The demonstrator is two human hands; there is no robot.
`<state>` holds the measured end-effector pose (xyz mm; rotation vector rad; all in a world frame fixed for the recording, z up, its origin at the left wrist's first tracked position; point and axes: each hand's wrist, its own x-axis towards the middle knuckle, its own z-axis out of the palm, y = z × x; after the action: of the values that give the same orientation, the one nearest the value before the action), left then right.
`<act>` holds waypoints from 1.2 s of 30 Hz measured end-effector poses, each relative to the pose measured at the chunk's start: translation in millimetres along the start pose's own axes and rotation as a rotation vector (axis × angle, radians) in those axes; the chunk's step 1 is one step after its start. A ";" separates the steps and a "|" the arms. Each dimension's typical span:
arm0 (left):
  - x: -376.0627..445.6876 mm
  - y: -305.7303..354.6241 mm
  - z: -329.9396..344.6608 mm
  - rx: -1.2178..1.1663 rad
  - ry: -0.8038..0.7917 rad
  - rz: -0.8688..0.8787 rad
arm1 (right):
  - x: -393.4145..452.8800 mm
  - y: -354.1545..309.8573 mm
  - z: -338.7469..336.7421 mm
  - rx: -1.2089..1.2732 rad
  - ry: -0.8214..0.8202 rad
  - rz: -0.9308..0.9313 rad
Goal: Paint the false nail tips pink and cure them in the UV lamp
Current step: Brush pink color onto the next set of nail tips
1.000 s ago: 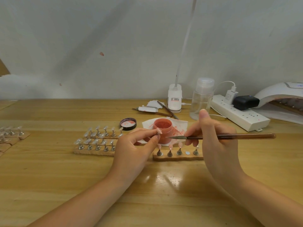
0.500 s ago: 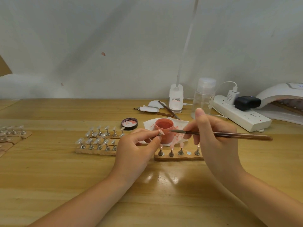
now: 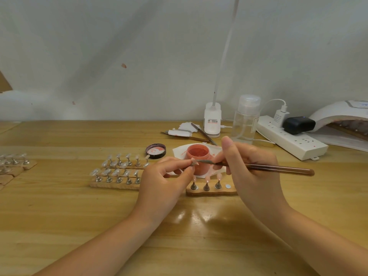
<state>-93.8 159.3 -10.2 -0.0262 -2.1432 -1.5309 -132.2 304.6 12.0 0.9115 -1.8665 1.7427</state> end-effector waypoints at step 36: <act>-0.3 2.5 0.4 0.008 0.001 0.014 | 0.1 2.3 -5.5 0.069 0.044 0.015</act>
<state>-93.0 160.7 -8.2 -0.0378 -2.1439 -1.5140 -134.6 309.9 11.2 0.8791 -1.7998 1.8317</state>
